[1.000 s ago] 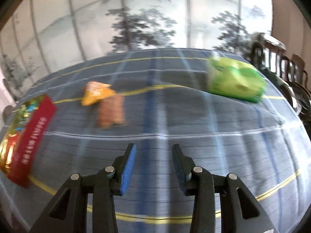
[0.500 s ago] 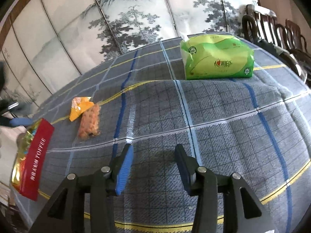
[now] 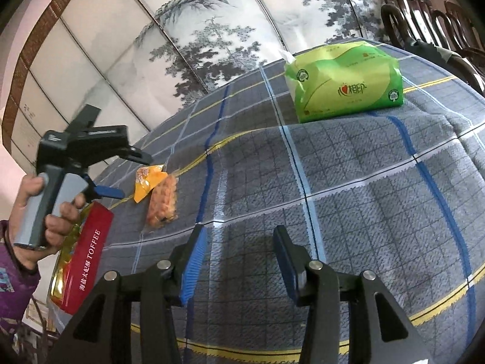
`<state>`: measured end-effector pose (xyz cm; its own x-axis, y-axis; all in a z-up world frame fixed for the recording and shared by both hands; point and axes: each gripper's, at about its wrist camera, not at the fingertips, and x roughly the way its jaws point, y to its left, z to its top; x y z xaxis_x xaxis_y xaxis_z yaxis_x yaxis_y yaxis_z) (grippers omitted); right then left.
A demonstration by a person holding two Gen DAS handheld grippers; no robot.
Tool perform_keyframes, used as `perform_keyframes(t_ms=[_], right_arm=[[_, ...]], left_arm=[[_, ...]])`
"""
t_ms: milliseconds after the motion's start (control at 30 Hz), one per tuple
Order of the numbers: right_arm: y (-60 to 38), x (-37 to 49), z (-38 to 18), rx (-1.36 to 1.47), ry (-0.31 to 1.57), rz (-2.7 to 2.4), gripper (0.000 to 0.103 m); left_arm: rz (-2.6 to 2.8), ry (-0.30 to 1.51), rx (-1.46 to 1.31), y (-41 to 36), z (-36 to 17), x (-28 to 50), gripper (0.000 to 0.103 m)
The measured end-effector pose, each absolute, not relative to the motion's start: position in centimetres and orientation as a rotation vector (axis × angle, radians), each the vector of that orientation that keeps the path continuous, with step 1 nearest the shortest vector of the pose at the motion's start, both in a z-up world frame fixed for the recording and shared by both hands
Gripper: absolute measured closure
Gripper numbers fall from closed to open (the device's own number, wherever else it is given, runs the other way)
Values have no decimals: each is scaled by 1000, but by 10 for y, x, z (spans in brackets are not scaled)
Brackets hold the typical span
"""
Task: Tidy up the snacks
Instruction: 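Grasp the orange snack packet with left while right reaches the clear peanut bag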
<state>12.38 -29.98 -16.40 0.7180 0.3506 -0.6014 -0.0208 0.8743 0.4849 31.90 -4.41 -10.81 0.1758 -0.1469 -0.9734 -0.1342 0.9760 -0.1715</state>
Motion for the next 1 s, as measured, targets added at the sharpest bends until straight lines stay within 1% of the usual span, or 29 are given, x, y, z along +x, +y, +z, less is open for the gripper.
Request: perform_keyframes(t_ms=[33,100,200,267,300,333,367,400,433,500,600,733,1000], right_arm=[[-300,123,-164,474,747,217,57],[-300,123,-164,476,745,222,57],[-300,122,-164,479,745,227,57],[-302,122,-164,480,744,229,57],[-302,122,-164,481,744,229,57],[-302,122,-164,482,745,227,57],[-302,122,-164,482,747,225,57],[-302,122,-164,482,749,223,57],[-302,122,-164,482,751,221,57],[-302,122,-165,484,755,217,57],[-303,123,-165,484,758,212,57],[-297,124,-163,456,766,227,57],[-231,137,-136,184,762,414,57]], left_arm=[[-13,1404,-240,-46,-110,321,17],[-13,1432,-220,-53,-117,323,24],[5,1413,-205,-59,-117,325,25],[9,1392,-190,-62,-116,326,32],[-2,1376,-183,-64,-115,325,44],[-15,1365,-162,-66,-113,325,65],[-15,1364,-102,-69,-112,323,70],[-23,1360,-102,-68,-111,322,72],[-22,1355,-125,-64,-110,318,74],[-38,1337,-187,-56,-104,301,75],[-72,1256,-142,-54,-86,260,75],[-142,1207,-182,-42,-69,208,75],[-187,1145,-214,-21,-42,147,75]])
